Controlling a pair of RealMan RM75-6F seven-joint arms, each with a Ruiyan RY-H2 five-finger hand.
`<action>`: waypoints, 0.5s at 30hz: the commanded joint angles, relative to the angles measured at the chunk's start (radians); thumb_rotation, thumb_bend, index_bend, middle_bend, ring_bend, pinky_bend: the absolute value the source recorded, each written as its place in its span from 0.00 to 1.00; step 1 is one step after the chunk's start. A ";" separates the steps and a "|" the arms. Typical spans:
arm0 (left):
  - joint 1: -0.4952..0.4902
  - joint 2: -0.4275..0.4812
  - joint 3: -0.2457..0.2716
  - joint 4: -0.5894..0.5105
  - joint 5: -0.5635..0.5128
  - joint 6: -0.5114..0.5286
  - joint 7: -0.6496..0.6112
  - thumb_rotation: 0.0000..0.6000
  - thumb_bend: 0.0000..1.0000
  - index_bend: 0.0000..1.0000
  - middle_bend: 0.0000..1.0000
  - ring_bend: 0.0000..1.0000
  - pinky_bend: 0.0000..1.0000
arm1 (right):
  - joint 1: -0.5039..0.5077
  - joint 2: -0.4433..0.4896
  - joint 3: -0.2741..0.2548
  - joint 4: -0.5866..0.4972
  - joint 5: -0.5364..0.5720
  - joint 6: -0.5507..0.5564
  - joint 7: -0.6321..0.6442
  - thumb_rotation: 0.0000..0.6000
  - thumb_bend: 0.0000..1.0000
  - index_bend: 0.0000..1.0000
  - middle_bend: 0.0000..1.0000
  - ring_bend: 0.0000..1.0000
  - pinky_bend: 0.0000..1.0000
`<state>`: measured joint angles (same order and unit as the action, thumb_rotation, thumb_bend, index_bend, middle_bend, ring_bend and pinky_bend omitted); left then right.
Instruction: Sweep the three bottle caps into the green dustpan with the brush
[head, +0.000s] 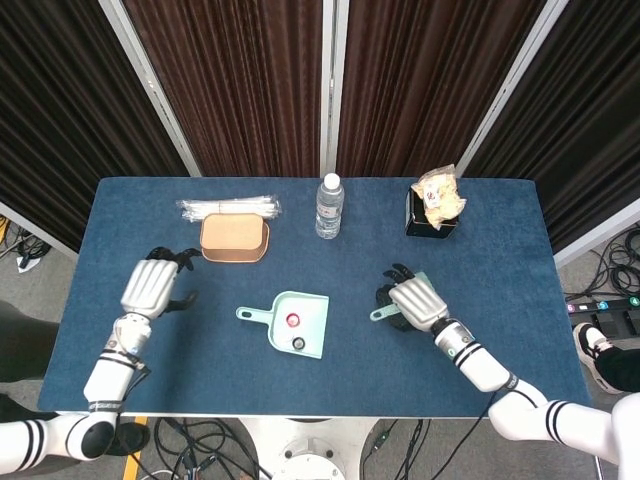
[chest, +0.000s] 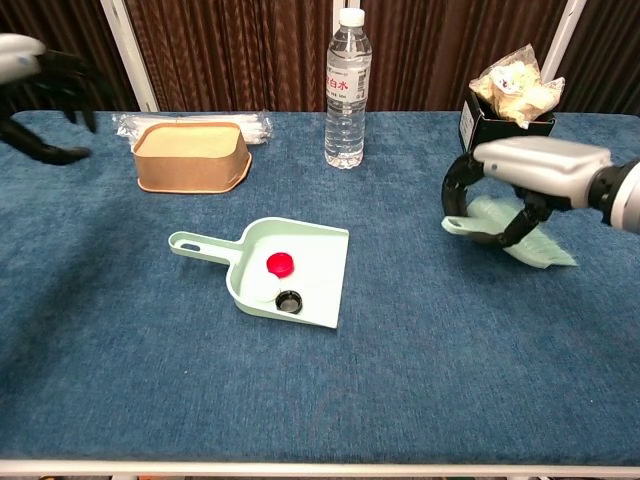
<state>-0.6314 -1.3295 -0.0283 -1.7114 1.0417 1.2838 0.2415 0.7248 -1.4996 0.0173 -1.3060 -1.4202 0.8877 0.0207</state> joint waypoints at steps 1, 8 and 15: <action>0.064 0.023 0.023 0.023 0.057 0.044 -0.049 1.00 0.27 0.23 0.38 0.33 0.19 | -0.003 -0.015 0.009 -0.004 0.029 -0.011 -0.036 1.00 0.16 0.04 0.22 0.00 0.00; 0.156 0.071 0.042 0.050 0.097 0.083 -0.105 1.00 0.25 0.23 0.38 0.33 0.19 | -0.078 0.047 0.036 -0.066 -0.003 0.150 0.028 1.00 0.07 0.00 0.10 0.00 0.00; 0.282 0.120 0.069 0.110 0.121 0.165 -0.162 1.00 0.15 0.24 0.36 0.25 0.12 | -0.242 0.230 0.013 -0.134 -0.031 0.373 0.126 1.00 0.21 0.00 0.11 0.00 0.00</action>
<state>-0.3783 -1.2273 0.0269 -1.6194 1.1516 1.4279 0.0967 0.5556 -1.3357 0.0408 -1.4045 -1.4363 1.1766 0.1087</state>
